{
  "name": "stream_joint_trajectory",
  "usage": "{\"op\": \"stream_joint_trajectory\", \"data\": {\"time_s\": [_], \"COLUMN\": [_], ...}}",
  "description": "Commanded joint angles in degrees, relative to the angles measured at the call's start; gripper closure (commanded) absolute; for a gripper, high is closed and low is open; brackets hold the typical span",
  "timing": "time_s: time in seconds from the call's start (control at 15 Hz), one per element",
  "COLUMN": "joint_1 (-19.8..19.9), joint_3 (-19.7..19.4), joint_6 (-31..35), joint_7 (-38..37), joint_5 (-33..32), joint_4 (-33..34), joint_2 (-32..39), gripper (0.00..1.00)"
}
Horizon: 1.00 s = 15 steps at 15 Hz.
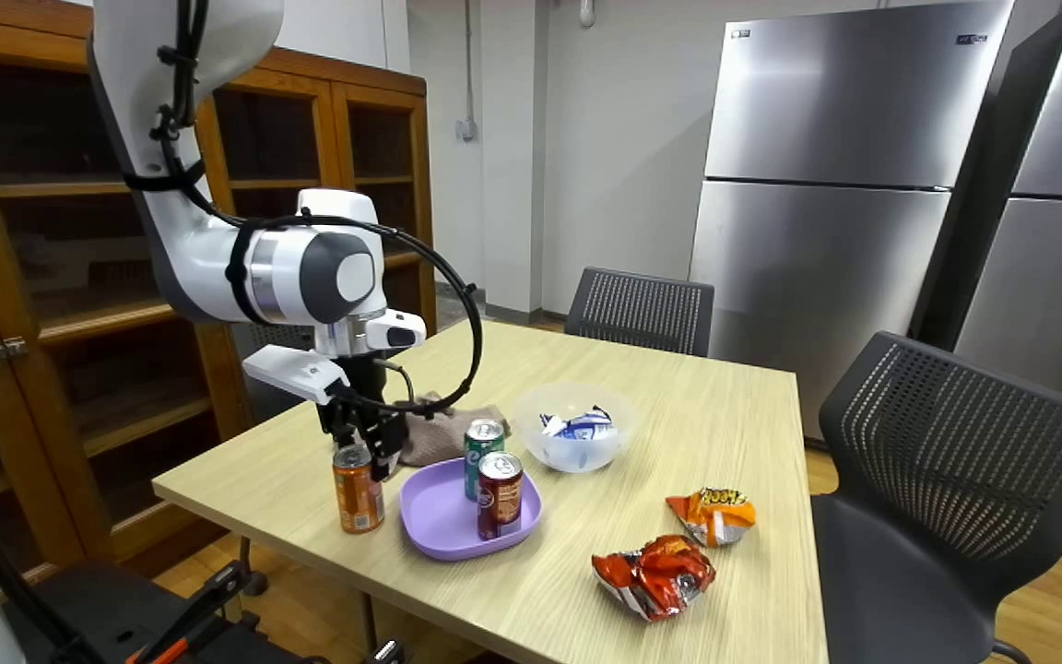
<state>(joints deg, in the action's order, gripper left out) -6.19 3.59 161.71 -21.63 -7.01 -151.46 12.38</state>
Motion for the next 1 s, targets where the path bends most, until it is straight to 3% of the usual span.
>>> {"op": "stream_joint_trajectory", "data": {"time_s": [0.0, 0.47, 0.93], "joint_1": [-0.96, 1.00, 3.80], "joint_3": [-1.15, 0.32, -1.89], "joint_6": [-1.95, -3.15, -4.79], "joint_7": [2.39, 8.20, 14.67], "joint_5": [1.22, 5.94, 9.59], "joint_4": [-0.41, -1.76, -1.50], "joint_2": [-2.95, -7.18, -10.68], "gripper": [0.62, 0.62, 0.62]}}
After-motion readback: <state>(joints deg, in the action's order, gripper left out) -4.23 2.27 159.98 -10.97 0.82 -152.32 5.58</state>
